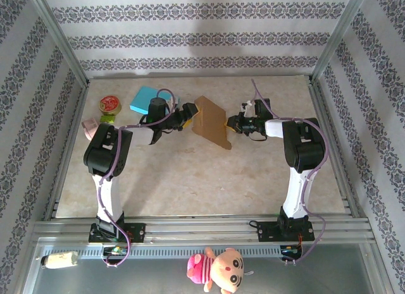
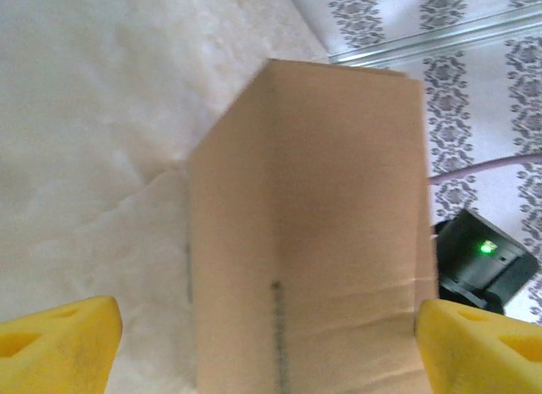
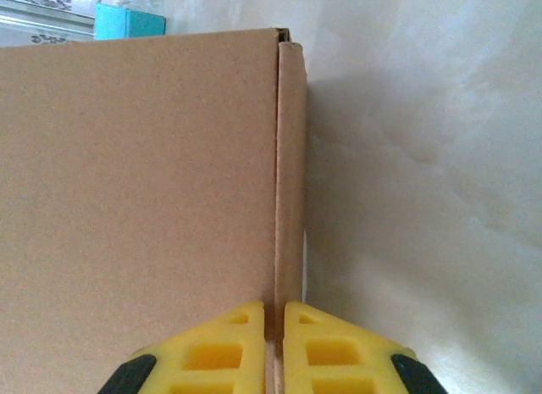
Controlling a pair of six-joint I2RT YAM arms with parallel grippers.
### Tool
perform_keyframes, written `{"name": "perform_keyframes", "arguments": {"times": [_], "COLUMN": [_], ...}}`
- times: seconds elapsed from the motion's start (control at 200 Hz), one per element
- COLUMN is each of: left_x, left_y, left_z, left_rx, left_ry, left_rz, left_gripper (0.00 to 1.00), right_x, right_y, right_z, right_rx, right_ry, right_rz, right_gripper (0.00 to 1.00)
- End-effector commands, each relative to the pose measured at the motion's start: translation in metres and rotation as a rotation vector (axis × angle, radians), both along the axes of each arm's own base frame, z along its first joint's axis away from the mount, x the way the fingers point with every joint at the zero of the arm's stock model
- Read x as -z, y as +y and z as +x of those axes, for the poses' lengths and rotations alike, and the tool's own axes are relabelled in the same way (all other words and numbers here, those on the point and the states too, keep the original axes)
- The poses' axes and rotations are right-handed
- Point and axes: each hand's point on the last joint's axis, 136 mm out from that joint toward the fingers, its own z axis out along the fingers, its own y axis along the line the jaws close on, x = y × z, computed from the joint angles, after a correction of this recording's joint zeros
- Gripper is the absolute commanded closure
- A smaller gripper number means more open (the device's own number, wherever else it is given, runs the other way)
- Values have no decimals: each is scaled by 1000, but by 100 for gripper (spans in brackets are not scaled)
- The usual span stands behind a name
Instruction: Fold the paper box
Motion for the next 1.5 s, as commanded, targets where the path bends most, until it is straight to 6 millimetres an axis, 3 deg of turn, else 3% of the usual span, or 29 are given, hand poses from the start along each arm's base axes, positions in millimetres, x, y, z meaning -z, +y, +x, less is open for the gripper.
{"name": "perform_keyframes", "arguments": {"times": [0.0,0.155,0.295,0.37,0.475,0.605,0.944,1.229,1.494], "left_x": [-34,-40,-15,-4,22,29,-18,-43,-55], "left_y": [-13,-25,-29,-32,-23,-19,-44,-64,-79], "left_z": [0,-5,-4,-5,-12,-15,-17,-16,-18], "left_rx": [34,75,73,89,81,105,217,273,283], "left_ry": [-114,-136,-52,-22,44,75,-150,-276,-257], "left_rz": [-62,-103,-63,12,249,374,315,302,244], "left_gripper": [10,6,6,9,14,20,0,0,0], "right_x": [36,37,36,35,34,33,23,23,25], "right_y": [-3,-3,-3,-3,-4,-4,1,3,2], "right_z": [-17,-16,-16,-16,-17,-18,-15,-14,-15], "right_rx": [0,1,0,0,-1,-6,-14,-19,-20], "right_ry": [98,98,99,95,91,84,63,64,69], "right_rz": [-56,-58,-63,-71,-90,-110,-112,-117,-126], "right_gripper": [89,89,89,89,88,89,88,88,87]}}
